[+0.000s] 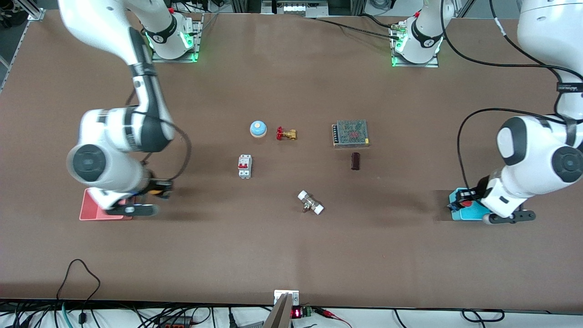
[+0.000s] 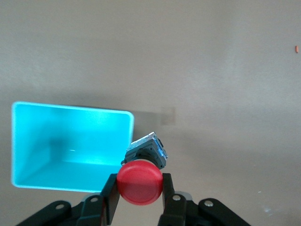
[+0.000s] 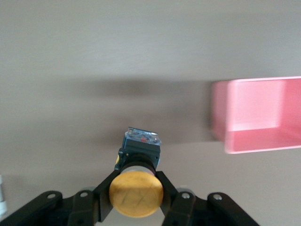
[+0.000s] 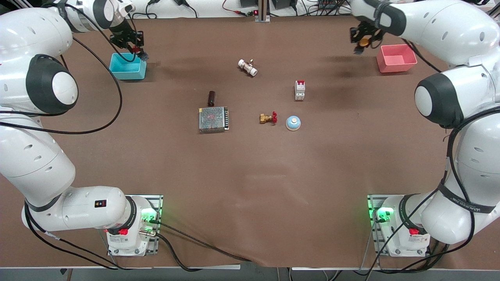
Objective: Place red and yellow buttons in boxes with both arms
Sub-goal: 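Carry the yellow button to the pink box while the left gripper carries red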
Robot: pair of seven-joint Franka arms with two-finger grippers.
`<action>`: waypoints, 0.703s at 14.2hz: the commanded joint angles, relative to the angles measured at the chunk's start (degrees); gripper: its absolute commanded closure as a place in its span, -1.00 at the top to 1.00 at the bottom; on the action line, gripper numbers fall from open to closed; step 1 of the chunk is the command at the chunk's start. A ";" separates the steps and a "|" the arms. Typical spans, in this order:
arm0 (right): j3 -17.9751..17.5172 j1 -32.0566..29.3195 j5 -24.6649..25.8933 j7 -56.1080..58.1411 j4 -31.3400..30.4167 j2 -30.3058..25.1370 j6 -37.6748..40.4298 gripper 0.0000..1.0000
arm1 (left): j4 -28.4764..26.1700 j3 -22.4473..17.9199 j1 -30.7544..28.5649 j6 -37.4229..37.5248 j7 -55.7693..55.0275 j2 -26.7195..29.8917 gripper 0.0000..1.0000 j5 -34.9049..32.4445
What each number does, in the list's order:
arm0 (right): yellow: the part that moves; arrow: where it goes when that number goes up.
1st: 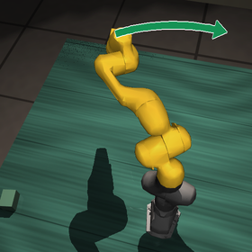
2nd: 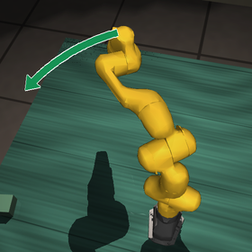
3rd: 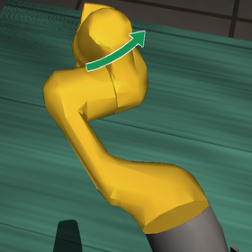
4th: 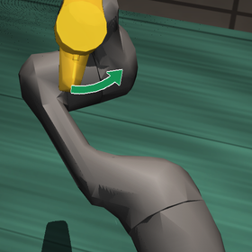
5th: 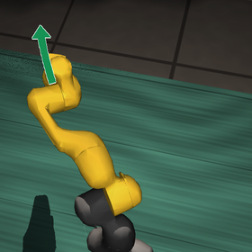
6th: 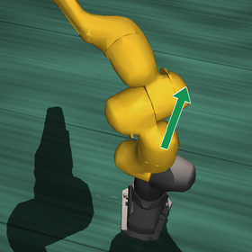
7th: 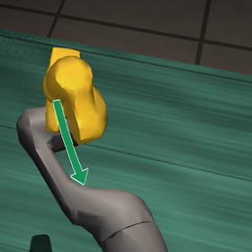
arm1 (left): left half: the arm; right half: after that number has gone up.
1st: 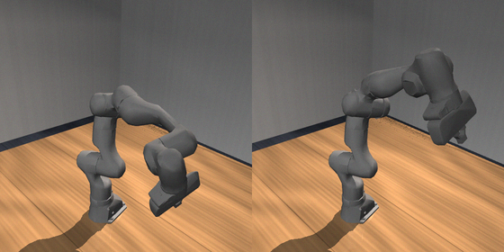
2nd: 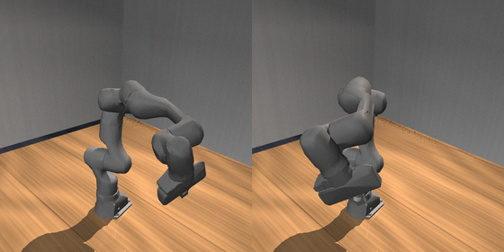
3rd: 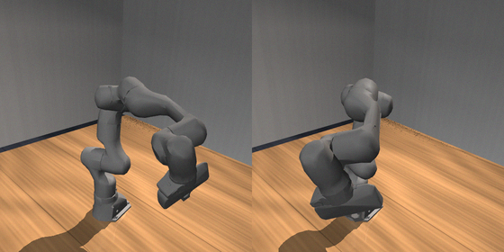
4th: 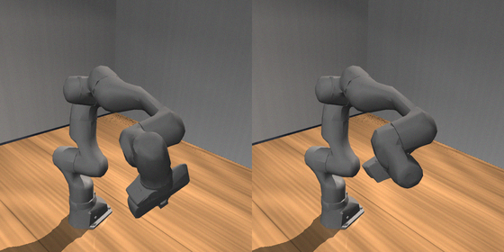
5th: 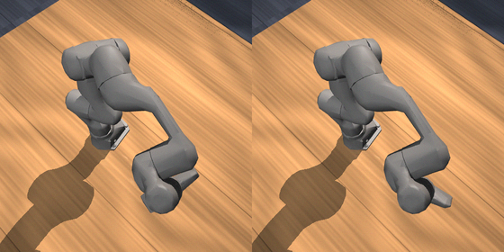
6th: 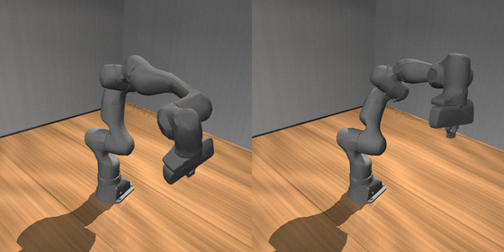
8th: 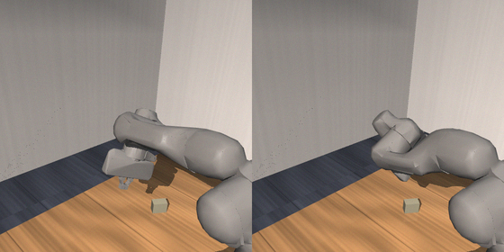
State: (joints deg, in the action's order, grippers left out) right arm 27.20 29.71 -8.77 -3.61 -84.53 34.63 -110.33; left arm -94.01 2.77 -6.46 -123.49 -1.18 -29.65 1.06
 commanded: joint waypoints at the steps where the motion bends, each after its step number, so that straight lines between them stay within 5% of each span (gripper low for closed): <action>1: 2.86 -3.05 -0.37 7.01 -0.73 -0.09 0.12 -0.39 | 0.49 0.39 -2.94 1.15 5.91 0.47 -0.41 -0.88; 10: 0.85 -13.71 -2.65 18.63 3.23 7.20 -4.10 -0.39 | 0.23 0.48 -5.14 -1.73 9.18 -4.27 -0.40 -8.35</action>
State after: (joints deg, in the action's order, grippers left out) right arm 29.60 17.67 -9.69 12.36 -83.28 40.13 -113.63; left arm -94.29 2.79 -11.23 -123.71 7.10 -32.01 -5.40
